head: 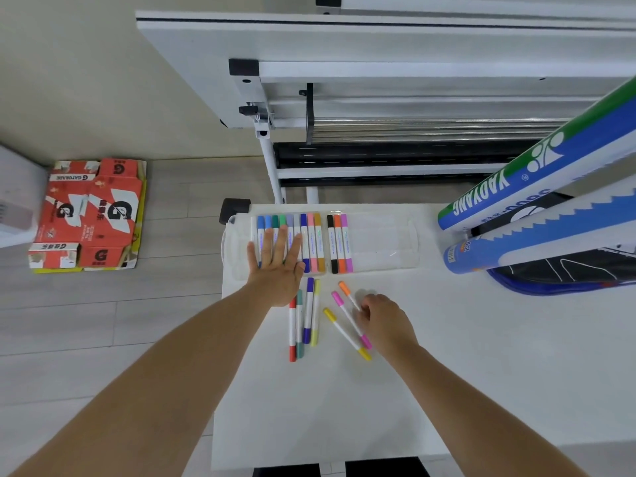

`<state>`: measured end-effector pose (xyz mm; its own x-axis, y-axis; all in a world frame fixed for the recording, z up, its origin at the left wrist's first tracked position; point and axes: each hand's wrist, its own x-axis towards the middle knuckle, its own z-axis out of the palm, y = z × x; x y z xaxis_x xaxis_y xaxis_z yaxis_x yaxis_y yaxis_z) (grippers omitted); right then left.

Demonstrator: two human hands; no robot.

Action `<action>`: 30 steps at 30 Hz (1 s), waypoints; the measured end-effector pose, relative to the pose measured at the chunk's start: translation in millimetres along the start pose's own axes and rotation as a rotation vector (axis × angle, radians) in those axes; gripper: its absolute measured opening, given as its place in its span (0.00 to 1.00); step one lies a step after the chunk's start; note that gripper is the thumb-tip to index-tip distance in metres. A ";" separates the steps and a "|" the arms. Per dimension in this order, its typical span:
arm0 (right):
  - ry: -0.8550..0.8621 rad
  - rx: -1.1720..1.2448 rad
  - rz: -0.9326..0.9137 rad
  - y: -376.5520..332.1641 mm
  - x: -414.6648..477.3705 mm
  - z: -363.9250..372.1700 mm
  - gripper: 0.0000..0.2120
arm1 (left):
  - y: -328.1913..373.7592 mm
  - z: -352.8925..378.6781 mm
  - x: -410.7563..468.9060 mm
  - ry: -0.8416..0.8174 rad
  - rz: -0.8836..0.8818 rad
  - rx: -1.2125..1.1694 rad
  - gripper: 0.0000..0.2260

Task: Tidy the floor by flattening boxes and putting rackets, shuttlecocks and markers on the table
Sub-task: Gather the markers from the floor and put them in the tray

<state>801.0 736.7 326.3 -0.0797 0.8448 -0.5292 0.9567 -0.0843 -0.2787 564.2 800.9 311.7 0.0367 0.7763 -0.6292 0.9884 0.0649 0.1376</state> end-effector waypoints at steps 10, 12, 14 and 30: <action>0.118 0.224 0.076 -22.6 30.4 -35.9 0.09 | 0.5 -1.3 -0.4 -0.010 0.000 0.011 0.28; 0.136 0.341 0.138 -25.4 49.4 -49.6 0.11 | 0.4 -0.3 0.8 -0.007 -0.001 0.011 0.28; 0.128 0.400 0.205 -29.2 69.8 -62.3 0.13 | 0.0 0.8 1.8 -0.004 -0.005 0.007 0.28; 0.003 0.159 0.270 -24.9 132.5 -66.5 0.12 | 0.1 2.2 3.2 -0.004 -0.003 0.019 0.28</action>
<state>785.3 885.8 316.4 0.1722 0.7820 -0.5991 0.8872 -0.3874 -0.2506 564.7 802.0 308.0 0.0345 0.7736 -0.6328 0.9911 0.0548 0.1210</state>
